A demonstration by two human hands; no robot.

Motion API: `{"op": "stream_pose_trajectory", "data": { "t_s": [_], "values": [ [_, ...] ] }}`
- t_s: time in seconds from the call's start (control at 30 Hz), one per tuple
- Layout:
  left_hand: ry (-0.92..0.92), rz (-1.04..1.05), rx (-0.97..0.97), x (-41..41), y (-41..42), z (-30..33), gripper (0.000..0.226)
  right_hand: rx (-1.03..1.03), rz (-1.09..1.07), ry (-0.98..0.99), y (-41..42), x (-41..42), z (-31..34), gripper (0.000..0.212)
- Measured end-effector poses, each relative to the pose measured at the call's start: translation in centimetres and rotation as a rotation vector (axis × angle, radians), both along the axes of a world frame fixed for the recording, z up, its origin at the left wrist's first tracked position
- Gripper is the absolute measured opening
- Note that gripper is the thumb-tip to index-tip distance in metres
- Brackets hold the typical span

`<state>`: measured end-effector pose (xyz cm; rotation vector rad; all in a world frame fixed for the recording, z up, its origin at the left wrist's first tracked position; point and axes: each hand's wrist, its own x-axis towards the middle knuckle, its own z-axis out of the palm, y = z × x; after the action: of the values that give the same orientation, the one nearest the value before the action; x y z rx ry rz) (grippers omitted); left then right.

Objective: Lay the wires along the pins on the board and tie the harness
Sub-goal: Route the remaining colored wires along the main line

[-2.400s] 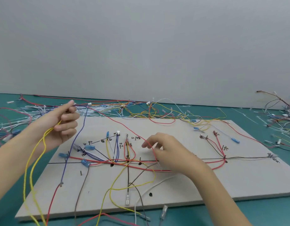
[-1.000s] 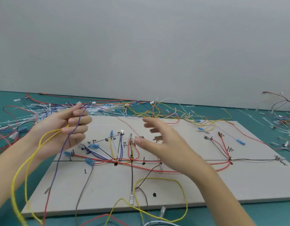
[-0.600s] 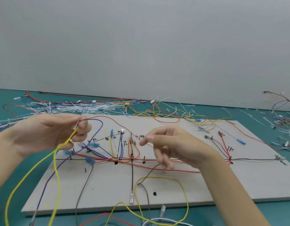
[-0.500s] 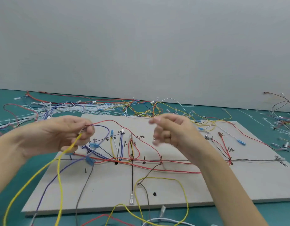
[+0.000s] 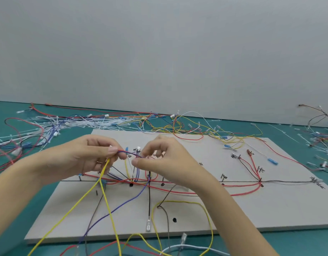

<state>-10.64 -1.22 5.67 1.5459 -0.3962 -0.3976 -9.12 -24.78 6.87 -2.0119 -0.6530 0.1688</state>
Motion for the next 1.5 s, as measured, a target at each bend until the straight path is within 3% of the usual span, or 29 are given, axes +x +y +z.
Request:
{"op": "stream_pose_trajectory", "data": {
  "t_s": [0.13,0.23,0.33,0.47,0.53,0.6,0.67,0.77,0.8,0.93,1.1,1.23,1.4,1.5],
  "values": [
    [0.073,-0.245,-0.148,1.8,2.7,-0.9,0.037,0.109,0.233,0.233,-0.6,-0.4,1.1,0.023],
    [0.254,-0.322,-0.434,3.8,6.4,-2.6,0.029,0.042,0.215,0.164,-0.5,-0.8,1.6,0.03],
    [0.155,-0.15,-0.321,6.4,11.2,-5.2,0.027,-0.024,0.142,0.025,-0.9,-0.2,2.0,0.031],
    [0.079,0.021,-0.209,7.2,15.5,-7.6,0.026,0.01,0.027,-0.185,-1.2,1.8,1.4,0.016],
    [0.067,-0.004,-0.231,6.9,14.4,-7.0,0.027,-0.039,-0.054,-0.285,-1.1,3.2,0.3,0.012],
    [0.171,-0.105,-0.306,6.3,12.0,-5.8,0.031,-0.097,-0.128,-0.32,-1.3,4.7,-1.0,0.013],
    [0.223,-0.244,-0.346,6.0,10.7,-5.1,0.031,-0.08,-0.163,-0.287,-1.6,5.9,-2.0,0.015],
    [0.054,-0.256,0.002,5.7,9.4,-4.7,0.027,-0.014,-0.236,-0.296,-1.7,6.9,-2.9,0.016],
    [0.025,-0.244,0.035,5.6,9.2,-4.7,0.026,0.017,-0.27,-0.305,-1.6,7.1,-3.0,0.016],
    [0.048,-0.229,-0.007,4.8,8.2,-3.9,0.025,0.17,-0.331,-0.156,-1.3,7.7,-3.2,0.02],
    [0.054,-0.249,0.055,4.5,7.9,-3.9,0.026,0.181,-0.209,0.054,-0.3,7.5,-4.0,0.015],
    [0.072,-0.25,0.08,4.5,7.6,-4.2,0.026,0.163,-0.198,0.011,0.4,7.5,-4.4,0.015],
    [0.056,-0.284,0.091,4.7,8.6,-4.2,0.027,0.179,-0.39,-0.144,-0.3,7.7,-4.0,0.015],
    [0.042,-0.291,0.126,5.3,10.5,-3.9,0.025,0.436,-0.098,0.209,-2.6,7.2,-2.2,0.014]
  ]
}}
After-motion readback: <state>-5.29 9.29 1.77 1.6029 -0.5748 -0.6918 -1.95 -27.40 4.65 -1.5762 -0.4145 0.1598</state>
